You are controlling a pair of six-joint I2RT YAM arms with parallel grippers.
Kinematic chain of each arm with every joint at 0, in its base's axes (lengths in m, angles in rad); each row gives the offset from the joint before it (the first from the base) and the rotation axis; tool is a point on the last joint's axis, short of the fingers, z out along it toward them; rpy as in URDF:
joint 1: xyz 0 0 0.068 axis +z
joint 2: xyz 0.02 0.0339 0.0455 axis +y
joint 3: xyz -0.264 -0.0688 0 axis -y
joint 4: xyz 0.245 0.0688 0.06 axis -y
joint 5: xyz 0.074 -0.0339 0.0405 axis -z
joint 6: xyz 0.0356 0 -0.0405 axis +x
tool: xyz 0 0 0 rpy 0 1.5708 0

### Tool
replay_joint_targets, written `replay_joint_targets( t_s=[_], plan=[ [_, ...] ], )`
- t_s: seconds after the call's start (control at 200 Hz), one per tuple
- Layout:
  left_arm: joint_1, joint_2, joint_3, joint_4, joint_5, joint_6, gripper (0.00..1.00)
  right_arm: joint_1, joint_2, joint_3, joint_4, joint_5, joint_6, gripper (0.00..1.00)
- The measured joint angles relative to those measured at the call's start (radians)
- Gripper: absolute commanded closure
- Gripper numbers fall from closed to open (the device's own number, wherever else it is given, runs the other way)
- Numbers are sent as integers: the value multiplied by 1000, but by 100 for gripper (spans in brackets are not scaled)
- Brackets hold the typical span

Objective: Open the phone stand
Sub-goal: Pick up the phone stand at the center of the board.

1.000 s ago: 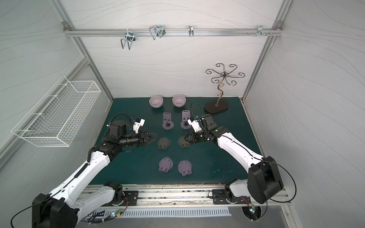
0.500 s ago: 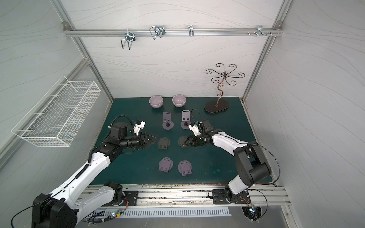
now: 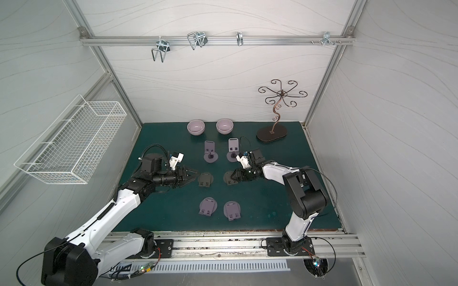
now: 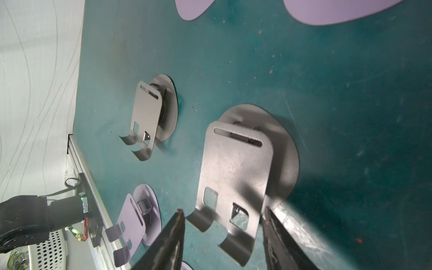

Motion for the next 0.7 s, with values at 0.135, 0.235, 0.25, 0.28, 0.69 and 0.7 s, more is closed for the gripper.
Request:
replay_joint_targets(
  t_s=[0.135, 0.235, 0.25, 0.28, 0.69, 0.7],
  plan=[
    [0, 0, -6, 1, 0, 0, 42, 7, -12, 0, -2, 19, -1, 45],
    [0, -1, -14, 0, 0, 0, 42, 23, -32, 12, -23, 42, -5, 46],
    [0, -1, -16, 0, 0, 0, 42, 28, -34, 18, -28, 46, -6, 45],
    [0, -2, -18, 0, 0, 0, 42, 39, -36, 31, -35, 51, -6, 45],
    [0, -55, -43, -2, -9, 5, 42, 212, 54, 123, 56, 40, 172, 47],
    [0, -58, -45, -2, -9, 5, 42, 215, 61, 126, 59, 40, 179, 47]
  ],
)
